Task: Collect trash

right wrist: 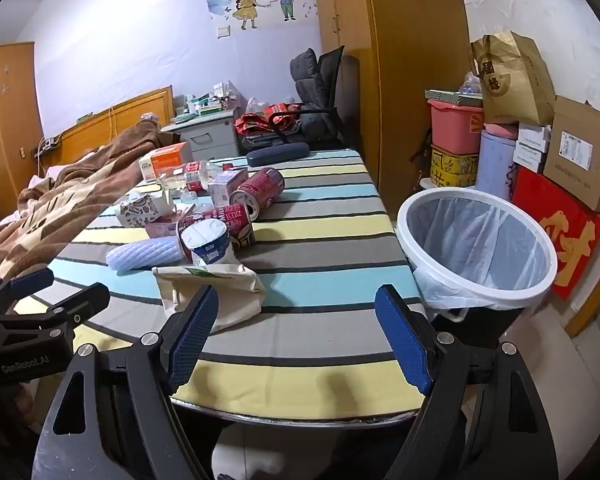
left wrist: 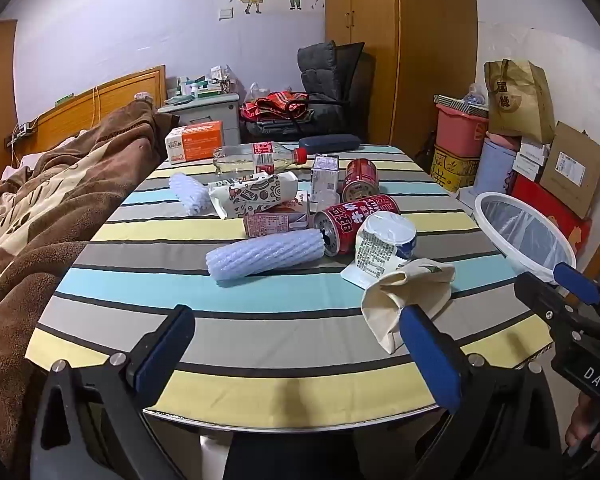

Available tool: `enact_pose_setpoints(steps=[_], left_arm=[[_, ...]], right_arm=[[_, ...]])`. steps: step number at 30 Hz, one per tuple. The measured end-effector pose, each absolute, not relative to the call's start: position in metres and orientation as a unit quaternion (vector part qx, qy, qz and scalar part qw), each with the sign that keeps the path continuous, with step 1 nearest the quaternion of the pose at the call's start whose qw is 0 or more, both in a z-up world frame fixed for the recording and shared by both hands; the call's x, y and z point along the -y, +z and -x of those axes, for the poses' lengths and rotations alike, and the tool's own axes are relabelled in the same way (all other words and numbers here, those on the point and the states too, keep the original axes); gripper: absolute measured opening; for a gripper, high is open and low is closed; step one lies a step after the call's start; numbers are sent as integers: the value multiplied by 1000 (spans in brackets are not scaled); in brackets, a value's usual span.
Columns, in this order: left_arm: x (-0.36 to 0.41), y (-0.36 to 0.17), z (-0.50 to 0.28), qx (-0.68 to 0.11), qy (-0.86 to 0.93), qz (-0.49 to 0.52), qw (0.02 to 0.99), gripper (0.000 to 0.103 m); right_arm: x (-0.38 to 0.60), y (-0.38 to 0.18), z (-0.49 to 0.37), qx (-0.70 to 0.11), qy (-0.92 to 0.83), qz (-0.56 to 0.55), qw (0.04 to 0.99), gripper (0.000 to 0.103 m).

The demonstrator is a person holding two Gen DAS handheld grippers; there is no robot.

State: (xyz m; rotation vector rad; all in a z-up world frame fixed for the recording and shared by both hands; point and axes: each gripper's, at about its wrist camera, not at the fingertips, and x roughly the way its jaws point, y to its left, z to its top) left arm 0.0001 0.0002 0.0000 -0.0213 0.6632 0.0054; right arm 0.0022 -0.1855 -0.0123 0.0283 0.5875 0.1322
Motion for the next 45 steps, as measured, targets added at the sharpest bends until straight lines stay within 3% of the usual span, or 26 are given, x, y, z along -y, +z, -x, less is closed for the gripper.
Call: enact_pose_setpoints(steps=[45], left_arm=[[4,6,2,-318,2,4,948,103]], right_arm=[[190,-7,1,-275,47,-3,960,82]])
